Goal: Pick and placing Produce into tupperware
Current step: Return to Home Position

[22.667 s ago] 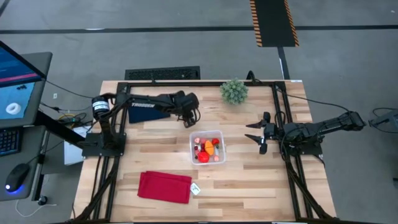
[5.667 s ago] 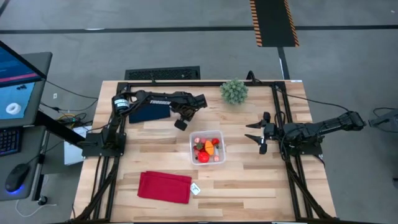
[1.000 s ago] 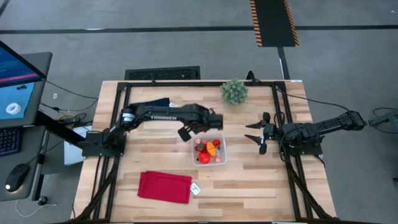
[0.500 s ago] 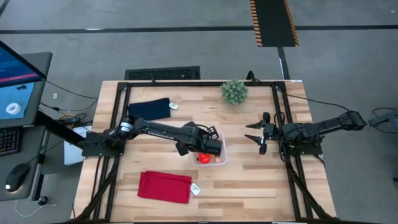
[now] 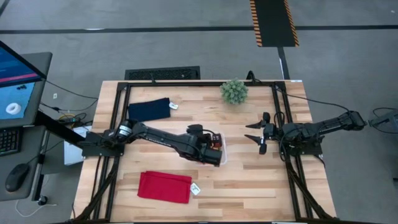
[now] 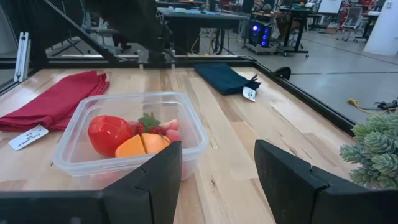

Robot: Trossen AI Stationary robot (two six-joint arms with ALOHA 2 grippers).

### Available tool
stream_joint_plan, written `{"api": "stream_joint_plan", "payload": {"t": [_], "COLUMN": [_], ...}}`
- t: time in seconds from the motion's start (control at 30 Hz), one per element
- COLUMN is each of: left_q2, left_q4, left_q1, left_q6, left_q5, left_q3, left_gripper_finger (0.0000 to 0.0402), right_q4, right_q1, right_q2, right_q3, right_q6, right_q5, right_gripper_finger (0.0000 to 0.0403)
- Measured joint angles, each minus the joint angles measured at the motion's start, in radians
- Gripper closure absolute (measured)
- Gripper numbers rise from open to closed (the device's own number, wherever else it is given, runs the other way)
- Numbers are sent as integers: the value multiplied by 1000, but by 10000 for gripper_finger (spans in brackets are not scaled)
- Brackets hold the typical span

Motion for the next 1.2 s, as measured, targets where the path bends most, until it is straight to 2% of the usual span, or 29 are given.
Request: {"api": "stream_joint_plan", "payload": {"t": [0.1,0.2,0.3,0.37,0.4,0.47,0.53,0.57,0.67,0.73,0.8,0.93,1.0,1.13,1.2], "left_q2": [24,55,54,77,87,101,98,94,81,78,75,53,52,55,55], "left_q4": [96,91,160,209,229,219,208,189,176,138,44,-176,-199,-136,-78], "left_q1": [-14,-16,-15,-18,-17,-18,-14,-19,-53,-85,-110,-139,-162,-223,-212], "left_q6": [118,245,296,418,514,704,794,800,828,831,749,424,325,339,384], "left_q5": [9,-10,-157,-278,-296,-225,-225,-274,-518,-621,-674,-772,-824,-858,-861], "left_q3": [4,-5,2,3,1,-3,-2,-2,1,2,1,0,0,18,48], "left_gripper_finger": [306,306,306,306,306,306,306,306,306,306,306,306,306,306,306], "right_q4": [0,0,-1,2,-2,0,-3,-2,-3,2,-3,0,0,0,0], "right_q1": [0,0,0,0,0,0,0,0,0,0,0,0,0,0,0], "right_q2": [0,0,0,4,5,11,14,15,23,24,26,27,27,27,27], "right_q3": [0,0,0,0,0,0,0,0,0,0,0,0,0,0,0], "right_q6": [0,0,0,0,0,0,0,0,0,0,0,0,0,0,0], "right_q5": [0,0,0,0,0,0,0,-1,0,0,0,0,0,0,0], "right_gripper_finger": [179,179,179,179,179,179,179,179,179,179,179,179,179,179,179]}}
